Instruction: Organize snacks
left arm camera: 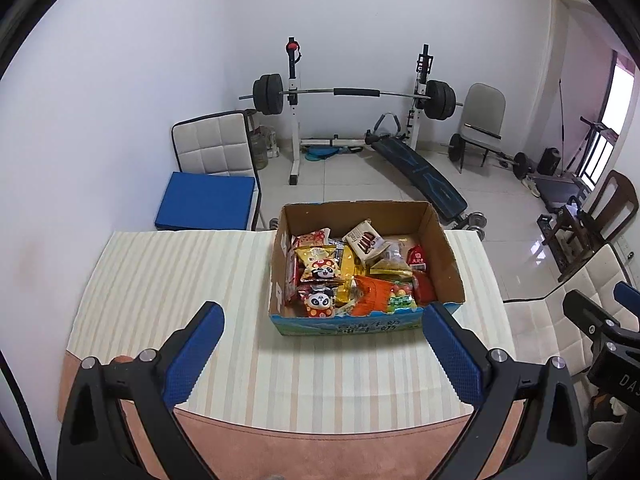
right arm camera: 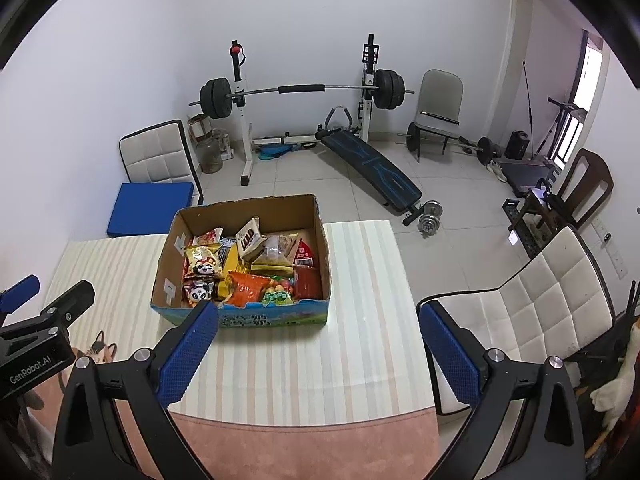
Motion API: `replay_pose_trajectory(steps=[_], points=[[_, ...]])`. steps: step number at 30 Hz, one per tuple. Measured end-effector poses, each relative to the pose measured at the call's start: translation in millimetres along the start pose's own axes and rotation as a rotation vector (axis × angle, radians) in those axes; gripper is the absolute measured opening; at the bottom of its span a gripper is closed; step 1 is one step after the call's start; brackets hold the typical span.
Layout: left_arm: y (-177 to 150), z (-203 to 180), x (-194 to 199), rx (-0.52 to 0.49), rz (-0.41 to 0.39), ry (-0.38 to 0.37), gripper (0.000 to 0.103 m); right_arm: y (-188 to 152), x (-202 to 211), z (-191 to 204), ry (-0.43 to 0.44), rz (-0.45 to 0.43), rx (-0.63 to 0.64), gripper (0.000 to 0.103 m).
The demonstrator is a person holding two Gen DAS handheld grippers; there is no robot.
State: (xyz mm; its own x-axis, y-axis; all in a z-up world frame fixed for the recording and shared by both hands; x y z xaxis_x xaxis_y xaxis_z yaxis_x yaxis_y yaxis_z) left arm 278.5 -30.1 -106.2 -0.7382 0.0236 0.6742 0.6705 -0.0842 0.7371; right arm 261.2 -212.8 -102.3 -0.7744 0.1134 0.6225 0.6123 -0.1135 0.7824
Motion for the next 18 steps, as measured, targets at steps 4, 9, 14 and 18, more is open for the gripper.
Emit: replay_pose_trajectory(steps=[4, 9, 14, 18], points=[[-1.1, -1.8, -6.2, -0.014, 0.002, 0.017, 0.102, -1.1, -10.4, -1.3, -0.007, 0.01, -0.002, 0.102], [-2.7, -2.8, -12.9, -0.01, 0.013, 0.011, 0.102, -2.5, -14.0, -3.2, -0.013, 0.014, 0.001, 0.102], [-1.8, -4.0, -13.4, -0.004, 0.008, 0.007, 0.102, -1.6, -16.3, -2.2, -0.018, 0.01, 0.009, 0.102], [-0.8, -5.8, -13.3, 0.0, 0.006, 0.0, 0.102, -0.7, -17.3, -1.6, -0.016, 0.008, 0.011, 0.102]])
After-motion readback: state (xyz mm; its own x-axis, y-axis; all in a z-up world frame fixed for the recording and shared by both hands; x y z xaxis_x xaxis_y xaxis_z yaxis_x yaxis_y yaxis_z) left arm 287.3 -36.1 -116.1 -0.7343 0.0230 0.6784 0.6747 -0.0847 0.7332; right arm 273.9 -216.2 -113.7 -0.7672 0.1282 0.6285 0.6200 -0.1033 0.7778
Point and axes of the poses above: each gripper's, at about its wrist camera, not at the fingertips, and x roughly against the way its jaws point, z to its left, y to its top, the point moved 6 cm from there along -x, roughly the way its jaws point, and after that the axes turned 11 degrees about -z, right-handed, at the moved point
